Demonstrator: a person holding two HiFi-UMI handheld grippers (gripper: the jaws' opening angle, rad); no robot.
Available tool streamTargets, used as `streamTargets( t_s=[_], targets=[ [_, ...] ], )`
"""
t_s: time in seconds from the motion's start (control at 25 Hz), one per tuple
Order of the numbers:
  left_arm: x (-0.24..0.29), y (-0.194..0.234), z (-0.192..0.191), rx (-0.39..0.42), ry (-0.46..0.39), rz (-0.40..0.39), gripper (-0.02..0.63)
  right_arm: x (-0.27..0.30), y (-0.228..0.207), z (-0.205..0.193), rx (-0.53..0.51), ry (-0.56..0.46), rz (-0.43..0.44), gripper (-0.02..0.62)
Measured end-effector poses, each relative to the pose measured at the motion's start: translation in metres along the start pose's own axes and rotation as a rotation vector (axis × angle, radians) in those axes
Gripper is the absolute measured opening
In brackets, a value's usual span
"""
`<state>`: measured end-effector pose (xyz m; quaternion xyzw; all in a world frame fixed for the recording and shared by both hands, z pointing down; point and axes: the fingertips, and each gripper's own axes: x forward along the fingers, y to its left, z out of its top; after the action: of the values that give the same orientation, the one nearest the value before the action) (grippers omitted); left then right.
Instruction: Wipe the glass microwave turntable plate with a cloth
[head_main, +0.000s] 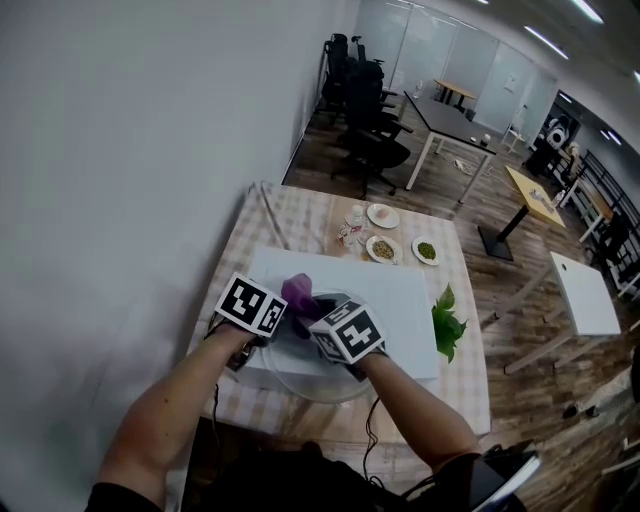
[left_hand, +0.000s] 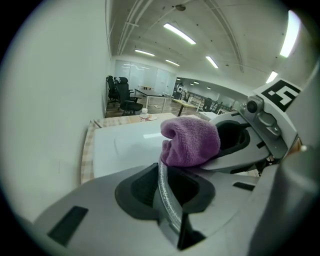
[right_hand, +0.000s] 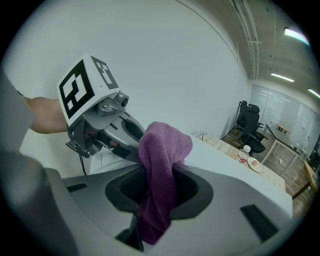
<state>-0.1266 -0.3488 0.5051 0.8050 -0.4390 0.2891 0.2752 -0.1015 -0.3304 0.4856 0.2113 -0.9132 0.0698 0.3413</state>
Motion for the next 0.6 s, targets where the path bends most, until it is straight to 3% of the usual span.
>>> streamTargets(
  t_s=[0.6],
  targets=[
    [-0.001,-0.002,-0.001,0.000,-0.002,-0.004,0.064,-0.030,0.047,-0.023,-0.077,-0.007,0.029,0.121]
  ],
)
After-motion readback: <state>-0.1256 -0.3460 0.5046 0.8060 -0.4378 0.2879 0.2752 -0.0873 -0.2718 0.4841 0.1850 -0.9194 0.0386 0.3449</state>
